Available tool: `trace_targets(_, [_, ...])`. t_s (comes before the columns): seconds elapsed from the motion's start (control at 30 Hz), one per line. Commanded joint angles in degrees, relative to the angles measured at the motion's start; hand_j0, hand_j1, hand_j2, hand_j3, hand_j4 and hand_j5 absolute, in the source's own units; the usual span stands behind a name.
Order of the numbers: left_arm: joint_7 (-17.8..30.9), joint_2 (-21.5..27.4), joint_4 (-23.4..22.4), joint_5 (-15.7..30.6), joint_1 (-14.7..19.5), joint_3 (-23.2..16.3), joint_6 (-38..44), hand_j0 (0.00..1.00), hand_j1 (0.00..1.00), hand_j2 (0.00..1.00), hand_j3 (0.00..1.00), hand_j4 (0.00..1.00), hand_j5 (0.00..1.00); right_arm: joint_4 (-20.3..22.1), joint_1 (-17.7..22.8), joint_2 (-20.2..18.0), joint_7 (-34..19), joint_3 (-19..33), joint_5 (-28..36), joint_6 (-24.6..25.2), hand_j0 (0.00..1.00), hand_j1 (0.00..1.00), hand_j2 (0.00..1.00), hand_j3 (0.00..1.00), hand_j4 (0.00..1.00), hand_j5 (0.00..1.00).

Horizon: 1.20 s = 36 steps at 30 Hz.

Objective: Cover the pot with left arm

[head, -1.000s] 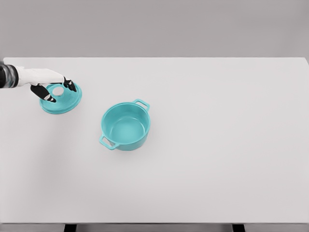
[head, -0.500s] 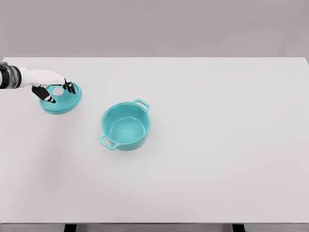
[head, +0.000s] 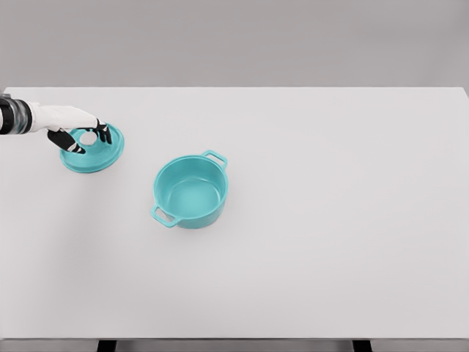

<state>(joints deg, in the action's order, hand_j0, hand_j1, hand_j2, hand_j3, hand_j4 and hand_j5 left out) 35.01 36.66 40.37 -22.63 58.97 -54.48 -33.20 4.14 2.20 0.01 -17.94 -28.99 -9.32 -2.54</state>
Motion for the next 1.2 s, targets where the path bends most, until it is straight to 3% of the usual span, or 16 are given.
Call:
trace_targets(0.0, [0.0,-0.1,0.0,-0.5,0.0,0.2,1.0,0.67,0.67,0.67,0.67,0.67,0.67,0.0,0.0,0.0,-0.1,0.0,0.0,0.0,1.0,1.0,1.0,1.0,1.0,1.0])
trace_targets(0.17, [0.0,-0.2,0.0,-0.8,0.0,0.2,1.1,0.67,0.67,0.67,0.67,0.67,0.67,0.0,0.0,0.0,-0.1,0.0,0.0,0.0,1.0,1.0,1.0,1.0,1.0,1.0])
trace_targets(0.27, [0.0,-0.2,0.0,-0.8,0.0,0.2,1.2,0.54,0.54,0.54,0.54,0.54,0.54,0.0,0.1,0.0,0.0,0.0,0.0,0.0,1.0,1.0,1.0,1.0,1.0,1.0])
trace_targets(0.47, [0.0,-0.2,0.1,-0.7,0.0,0.2,1.0,0.4,0.4,0.4,0.4,0.4,0.4,0.0,0.0,0.0,0.0,0.0,0.0,0.0,1.0,1.0,1.0,1.0,1.0,1.0])
trace_targets(0.8, [0.0,0.4,0.9,-0.6,0.7,0.2,0.3,0.38,0.38,0.38,0.38,0.38,0.38,0.0,0.0,0.0,-0.1,0.0,0.0,0.0,1.0,1.0,1.0,1.0,1.0,1.0])
trace_targets(1.17, [0.0,3.9,10.0,3.4,2.6,0.1,-1.8,0.38,0.38,0.38,0.38,0.38,0.38,0.0,0.1,0.0,0.0,0.0,0.0,0.0,1.0,1.0,1.0,1.0,1.0,1.0])
